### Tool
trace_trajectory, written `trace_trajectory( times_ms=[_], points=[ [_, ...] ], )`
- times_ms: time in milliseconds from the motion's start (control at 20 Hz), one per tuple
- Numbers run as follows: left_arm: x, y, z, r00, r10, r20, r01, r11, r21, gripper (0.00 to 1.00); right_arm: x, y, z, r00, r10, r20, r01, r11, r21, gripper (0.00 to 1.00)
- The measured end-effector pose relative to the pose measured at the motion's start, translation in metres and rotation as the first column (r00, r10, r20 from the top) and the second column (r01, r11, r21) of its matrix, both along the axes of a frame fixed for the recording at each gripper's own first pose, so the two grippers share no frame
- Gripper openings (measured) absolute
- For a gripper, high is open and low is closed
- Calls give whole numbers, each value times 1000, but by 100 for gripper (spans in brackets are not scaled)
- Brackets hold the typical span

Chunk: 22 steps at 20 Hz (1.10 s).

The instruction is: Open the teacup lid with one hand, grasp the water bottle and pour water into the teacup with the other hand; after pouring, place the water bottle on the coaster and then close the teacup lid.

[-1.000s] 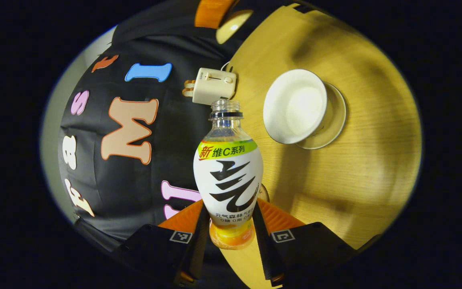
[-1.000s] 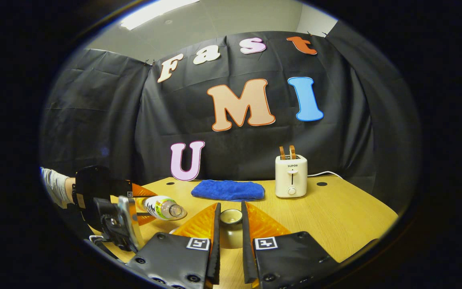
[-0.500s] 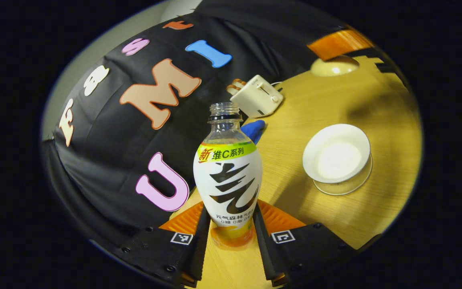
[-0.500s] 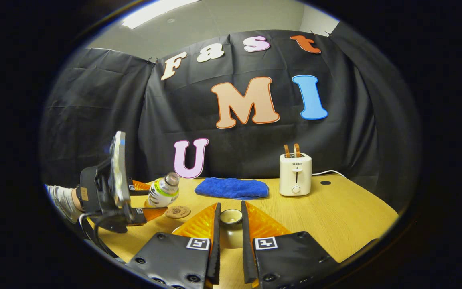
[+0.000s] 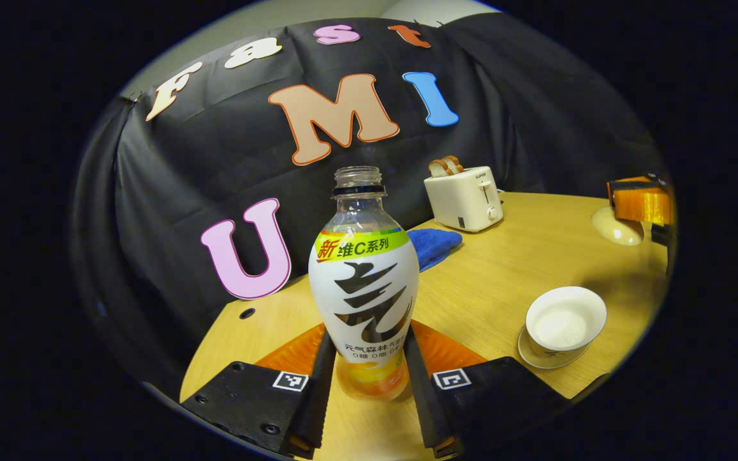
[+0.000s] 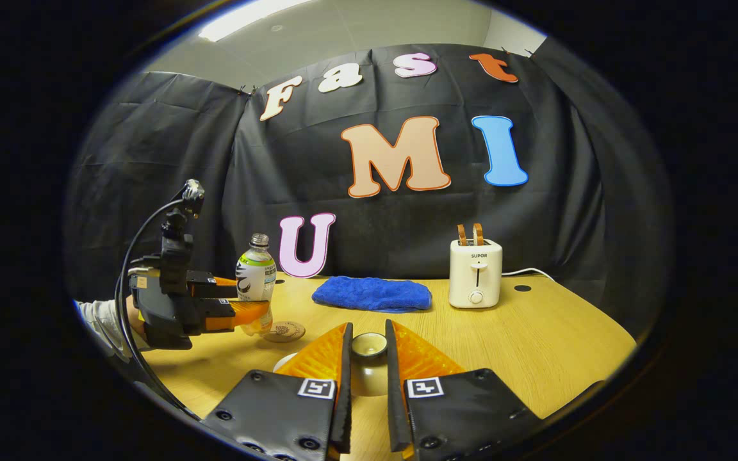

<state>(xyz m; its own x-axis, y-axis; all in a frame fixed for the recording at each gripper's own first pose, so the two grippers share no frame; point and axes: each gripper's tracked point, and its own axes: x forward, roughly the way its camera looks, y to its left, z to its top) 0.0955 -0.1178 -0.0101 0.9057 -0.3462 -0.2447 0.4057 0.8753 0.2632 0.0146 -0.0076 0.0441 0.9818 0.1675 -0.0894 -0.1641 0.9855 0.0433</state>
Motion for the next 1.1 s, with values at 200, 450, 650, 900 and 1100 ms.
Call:
trace_trajectory(
  times_ms=[200, 450, 650, 900, 1100],
  points=[
    [9, -2, 1, 1000, 17, -1, -17, 994, -109, 55, 1, 0, -1, 1000, 0, -1, 0, 1000, -4, 27],
    [36, 0, -1, 997, 75, -10, -75, 981, -177, 55, 2, -1, -3, 1000, -2, -7, 2, 1000, -1, 27],
    [47, 2, -9, 996, 89, -24, -93, 975, -202, 55, 3, -3, -7, 1000, -5, -14, 5, 1000, -2, 26],
    [54, 0, -17, 992, 117, -50, -126, 959, -253, 55, 4, -3, -9, 1000, -3, -21, 3, 1000, 2, 26],
    [57, -3, -19, 992, 108, -57, -119, 961, -251, 55, 6, -3, -11, 1000, -2, -28, 2, 1000, 2, 27]
  ],
)
